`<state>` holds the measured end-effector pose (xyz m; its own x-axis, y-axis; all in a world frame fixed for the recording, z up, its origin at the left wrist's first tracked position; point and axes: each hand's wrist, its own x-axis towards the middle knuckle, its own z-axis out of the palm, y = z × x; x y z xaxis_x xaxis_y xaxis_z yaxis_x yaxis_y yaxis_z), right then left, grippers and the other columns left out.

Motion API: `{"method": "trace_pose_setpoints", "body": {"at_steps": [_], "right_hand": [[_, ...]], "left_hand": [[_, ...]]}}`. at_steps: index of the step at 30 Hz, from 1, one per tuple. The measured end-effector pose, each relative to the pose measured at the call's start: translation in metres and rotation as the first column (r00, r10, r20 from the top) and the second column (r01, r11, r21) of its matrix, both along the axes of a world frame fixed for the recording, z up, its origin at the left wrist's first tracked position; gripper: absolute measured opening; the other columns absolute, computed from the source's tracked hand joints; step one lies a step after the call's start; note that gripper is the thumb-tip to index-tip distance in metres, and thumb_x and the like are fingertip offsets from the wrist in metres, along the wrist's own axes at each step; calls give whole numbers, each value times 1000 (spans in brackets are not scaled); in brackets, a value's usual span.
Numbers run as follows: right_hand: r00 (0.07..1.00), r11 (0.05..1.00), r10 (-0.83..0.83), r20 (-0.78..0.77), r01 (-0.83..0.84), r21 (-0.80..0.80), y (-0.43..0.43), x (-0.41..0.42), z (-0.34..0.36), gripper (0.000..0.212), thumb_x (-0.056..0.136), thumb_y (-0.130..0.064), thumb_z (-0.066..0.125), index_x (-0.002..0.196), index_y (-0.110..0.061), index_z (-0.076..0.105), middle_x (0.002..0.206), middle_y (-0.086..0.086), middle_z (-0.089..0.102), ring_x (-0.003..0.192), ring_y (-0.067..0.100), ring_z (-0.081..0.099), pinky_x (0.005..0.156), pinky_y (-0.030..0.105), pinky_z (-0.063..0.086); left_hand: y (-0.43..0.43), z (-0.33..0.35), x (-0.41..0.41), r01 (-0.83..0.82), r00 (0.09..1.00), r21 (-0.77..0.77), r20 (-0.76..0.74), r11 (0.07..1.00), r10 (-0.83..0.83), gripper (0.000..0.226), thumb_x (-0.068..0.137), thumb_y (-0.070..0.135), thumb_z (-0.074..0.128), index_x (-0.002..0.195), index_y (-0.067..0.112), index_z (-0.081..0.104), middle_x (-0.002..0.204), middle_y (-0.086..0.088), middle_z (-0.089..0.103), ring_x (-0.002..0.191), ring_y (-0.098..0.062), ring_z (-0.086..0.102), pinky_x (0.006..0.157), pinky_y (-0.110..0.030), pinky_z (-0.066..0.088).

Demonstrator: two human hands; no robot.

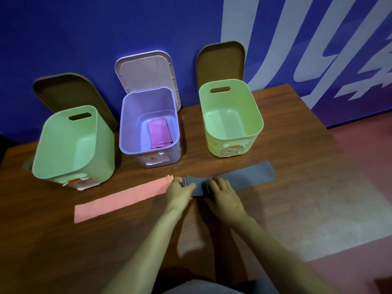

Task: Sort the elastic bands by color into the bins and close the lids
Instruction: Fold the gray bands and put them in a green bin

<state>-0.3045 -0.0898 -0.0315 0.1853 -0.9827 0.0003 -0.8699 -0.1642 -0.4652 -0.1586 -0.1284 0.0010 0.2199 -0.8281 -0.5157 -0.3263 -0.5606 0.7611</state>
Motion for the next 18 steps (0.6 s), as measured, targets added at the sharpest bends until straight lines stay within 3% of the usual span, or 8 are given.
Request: {"method": "trace_pose_setpoints", "body": {"at_steps": [3, 5, 7, 9, 11, 15, 18], "right_hand": [[972, 985, 79, 220, -111, 135, 8, 32, 5, 46, 87, -19, 57, 131, -12, 46, 125, 9, 51, 113, 27, 49, 93, 36, 43], [941, 962, 105, 323, -178, 206, 9, 41, 8, 45, 87, -15, 54, 131, -15, 46, 127, 7, 52, 116, 24, 49, 95, 34, 43], [952, 979, 42, 303, -99, 176, 7, 32, 10, 40, 85, -11, 54, 124, -12, 51, 123, 10, 55, 114, 26, 51, 95, 36, 43], [964, 988, -151, 220, 139, 69, 3, 6, 11, 26, 83, -7, 56, 109, -6, 58, 110, 15, 59, 105, 34, 54, 88, 39, 44], [928, 935, -349, 132, 353, -12, 0, -25, 12, 16, 85, -8, 56, 100, -4, 60, 101, 18, 57, 97, 37, 52, 81, 42, 44], [893, 875, -448, -32, 446, 189, -5, -58, 8, 26, 88, -24, 59, 109, -8, 59, 111, 17, 50, 107, 35, 43, 86, 42, 41], [876, 848, -483, 2, 467, 250, -6, -59, 4, 28, 86, -28, 62, 106, -9, 60, 110, 14, 48, 108, 32, 43, 86, 38, 41]], "left_hand": [[12, 13, 22, -57, 998, -81, 26, 995, 59, 20, 63, 29, 65, 73, 20, 51, 84, -10, 68, 84, -31, 66, 80, -51, 54], [19, 25, 30, -117, 992, -142, 39, 983, 123, 19, 69, 23, 68, 72, 20, 50, 77, -7, 65, 80, -32, 64, 78, -48, 54], [20, 35, 26, -125, 989, -178, 50, 976, 136, 20, 75, 14, 67, 72, 20, 49, 72, -3, 60, 75, -29, 61, 75, -44, 51], [18, 39, 15, -31, 995, -182, 84, 983, 47, 18, 77, 13, 67, 77, 19, 50, 77, -4, 61, 77, -27, 61, 75, -41, 51], [16, 40, -3, 118, 987, -169, 125, 979, -97, 16, 77, 15, 67, 83, 14, 52, 81, -8, 63, 77, -25, 60, 72, -39, 50], [8, 33, -44, 285, 939, -114, 231, 952, -254, 21, 77, 21, 65, 91, 10, 55, 87, -10, 67, 83, -28, 62, 69, -33, 47], [1, 26, -72, 342, 901, -45, 298, 939, -314, 26, 80, 18, 64, 102, 6, 56, 101, -14, 66, 95, -30, 61, 71, -30, 44]]}}
